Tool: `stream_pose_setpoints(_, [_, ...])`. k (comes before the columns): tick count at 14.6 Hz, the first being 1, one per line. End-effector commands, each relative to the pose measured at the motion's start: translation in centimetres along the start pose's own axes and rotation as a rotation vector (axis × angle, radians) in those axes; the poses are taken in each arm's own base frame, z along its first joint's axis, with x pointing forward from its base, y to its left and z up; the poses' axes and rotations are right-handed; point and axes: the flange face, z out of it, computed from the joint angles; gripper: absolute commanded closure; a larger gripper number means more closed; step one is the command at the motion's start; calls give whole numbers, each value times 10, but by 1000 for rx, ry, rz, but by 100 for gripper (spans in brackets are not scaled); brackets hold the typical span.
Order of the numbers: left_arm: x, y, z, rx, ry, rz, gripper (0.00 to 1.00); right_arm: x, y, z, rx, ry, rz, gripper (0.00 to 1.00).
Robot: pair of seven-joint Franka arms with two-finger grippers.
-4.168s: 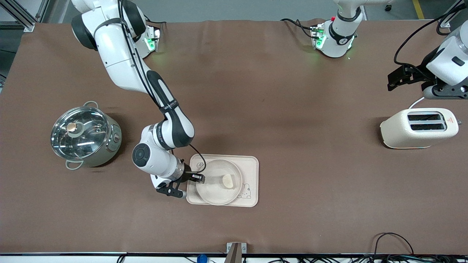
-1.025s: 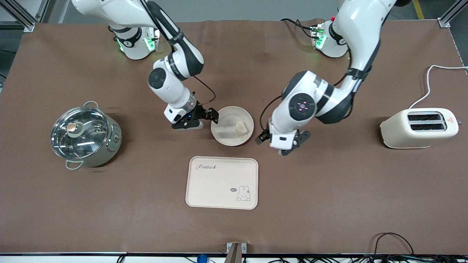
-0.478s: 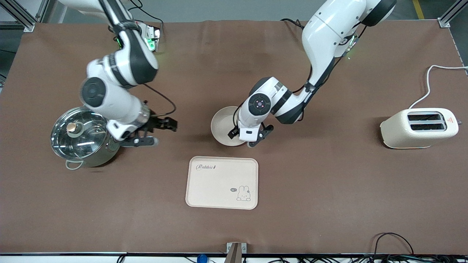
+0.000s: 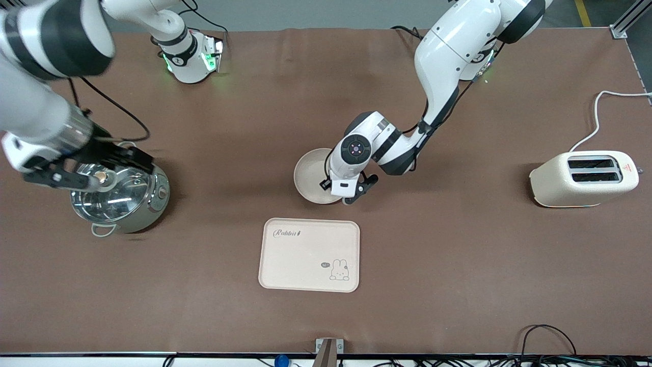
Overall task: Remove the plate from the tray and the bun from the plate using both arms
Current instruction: 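Lift the bun with the left gripper while the right gripper returns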
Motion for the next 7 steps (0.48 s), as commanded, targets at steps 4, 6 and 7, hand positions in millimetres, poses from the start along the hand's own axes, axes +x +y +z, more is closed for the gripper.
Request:
stream_pose_setpoints(4, [6,8,-22,-26,29,-13,75,-33,96,-79,-16,66,41,0])
stream_pose_setpoints(6, [32,7,-53,-38,43,-44,75,-31,118,-105,-15,109,18,0])
stream_pose_setpoints(7, [50,7,-81,-49,51,-67,75,-27,126,-107,-17,114,27,0])
